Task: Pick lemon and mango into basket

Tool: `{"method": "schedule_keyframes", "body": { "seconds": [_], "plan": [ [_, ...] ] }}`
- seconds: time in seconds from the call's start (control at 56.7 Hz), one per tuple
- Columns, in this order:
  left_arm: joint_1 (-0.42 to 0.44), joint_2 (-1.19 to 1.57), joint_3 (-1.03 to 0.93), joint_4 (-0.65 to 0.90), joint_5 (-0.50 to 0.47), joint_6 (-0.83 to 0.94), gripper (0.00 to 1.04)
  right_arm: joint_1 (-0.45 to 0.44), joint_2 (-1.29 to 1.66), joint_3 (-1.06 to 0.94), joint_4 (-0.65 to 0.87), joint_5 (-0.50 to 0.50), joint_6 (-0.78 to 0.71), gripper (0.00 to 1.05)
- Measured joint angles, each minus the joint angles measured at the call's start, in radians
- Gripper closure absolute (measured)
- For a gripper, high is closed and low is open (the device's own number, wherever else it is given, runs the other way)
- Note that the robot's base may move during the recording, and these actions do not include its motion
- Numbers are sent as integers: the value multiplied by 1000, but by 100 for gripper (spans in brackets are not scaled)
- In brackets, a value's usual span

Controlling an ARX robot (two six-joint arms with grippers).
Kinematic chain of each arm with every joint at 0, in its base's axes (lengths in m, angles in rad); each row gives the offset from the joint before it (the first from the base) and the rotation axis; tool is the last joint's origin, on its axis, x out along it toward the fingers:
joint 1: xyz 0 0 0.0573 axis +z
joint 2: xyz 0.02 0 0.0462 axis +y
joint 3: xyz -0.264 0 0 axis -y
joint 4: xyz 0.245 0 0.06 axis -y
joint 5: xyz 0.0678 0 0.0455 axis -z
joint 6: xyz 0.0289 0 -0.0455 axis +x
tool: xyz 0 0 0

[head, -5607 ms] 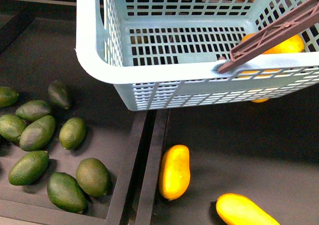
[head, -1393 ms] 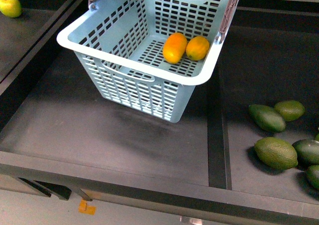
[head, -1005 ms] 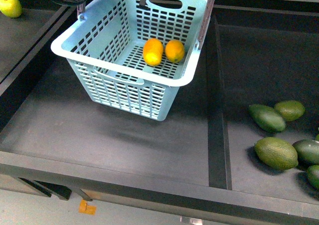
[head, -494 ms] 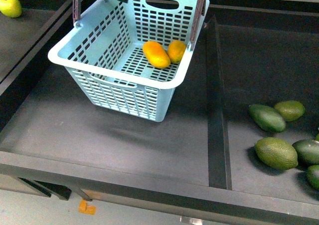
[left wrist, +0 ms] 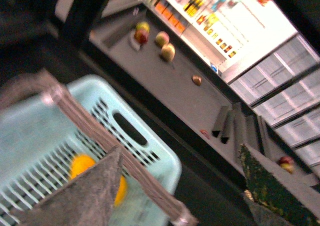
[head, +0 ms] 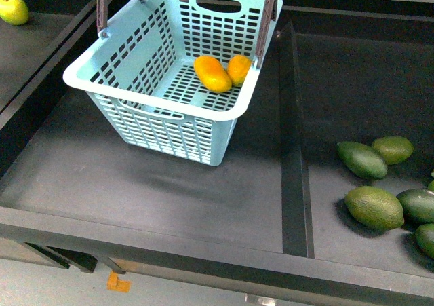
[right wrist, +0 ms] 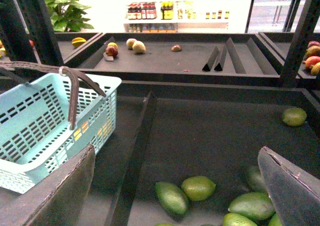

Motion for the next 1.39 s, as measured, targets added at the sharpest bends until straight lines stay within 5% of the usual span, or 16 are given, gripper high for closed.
{"method": "schedule_keyframes", "body": {
  "seconds": [0.106,0.335,0.952,1.393],
  "plan": [
    [80,-156,-286,251,40,406,62,0,0,0,0,0,0,9],
    [170,-361,-643,355,143,600,101,0,0,0,0,0,0,9],
    [361,-823,-1076,331,347,621,101,0,0,0,0,0,0,9],
    [403,-1243,-1143,-18,366,623,101,0,0,0,0,0,0,9]
  ]
}}
